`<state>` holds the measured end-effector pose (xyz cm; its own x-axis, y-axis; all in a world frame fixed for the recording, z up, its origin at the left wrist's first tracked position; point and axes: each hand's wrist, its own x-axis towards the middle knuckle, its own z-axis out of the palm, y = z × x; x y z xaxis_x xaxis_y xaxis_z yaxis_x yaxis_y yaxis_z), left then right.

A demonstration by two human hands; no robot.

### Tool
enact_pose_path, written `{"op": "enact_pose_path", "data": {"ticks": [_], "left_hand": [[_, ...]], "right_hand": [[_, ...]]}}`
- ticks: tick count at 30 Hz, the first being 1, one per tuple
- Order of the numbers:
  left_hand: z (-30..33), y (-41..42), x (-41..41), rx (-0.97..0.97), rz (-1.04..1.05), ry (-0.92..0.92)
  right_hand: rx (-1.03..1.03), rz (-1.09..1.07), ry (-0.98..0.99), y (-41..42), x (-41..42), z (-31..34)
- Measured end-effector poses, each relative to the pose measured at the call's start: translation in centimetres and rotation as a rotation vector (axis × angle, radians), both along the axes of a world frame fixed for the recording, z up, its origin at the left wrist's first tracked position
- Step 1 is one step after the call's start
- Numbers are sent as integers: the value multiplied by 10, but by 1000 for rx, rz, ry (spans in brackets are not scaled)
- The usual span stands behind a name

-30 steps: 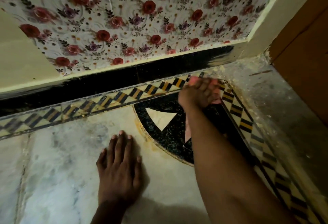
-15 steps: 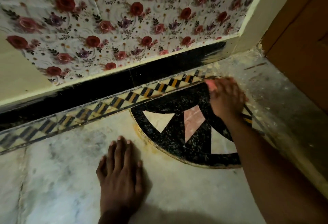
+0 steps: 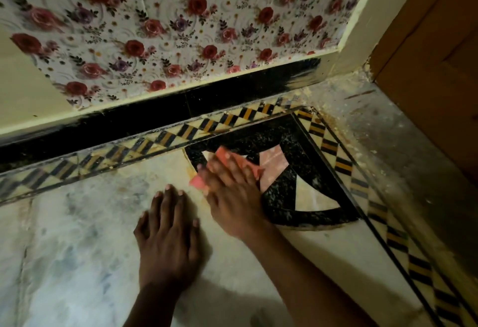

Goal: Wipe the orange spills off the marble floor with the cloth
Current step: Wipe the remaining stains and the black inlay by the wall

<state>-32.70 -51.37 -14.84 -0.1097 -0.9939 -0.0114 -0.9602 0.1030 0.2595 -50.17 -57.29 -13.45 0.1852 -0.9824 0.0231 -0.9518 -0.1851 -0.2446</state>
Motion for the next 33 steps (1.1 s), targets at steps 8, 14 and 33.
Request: {"op": "enact_pose_path", "data": {"ticks": [8, 14, 33], "left_hand": [[6, 1, -3, -5, 3, 61], [13, 3, -8, 5, 24, 78], [1, 1, 1, -32, -24, 30]], "right_hand": [[138, -439, 65, -3, -183, 0], [10, -970, -13, 58, -137, -5], [212, -1032, -87, 26, -135, 7]]}}
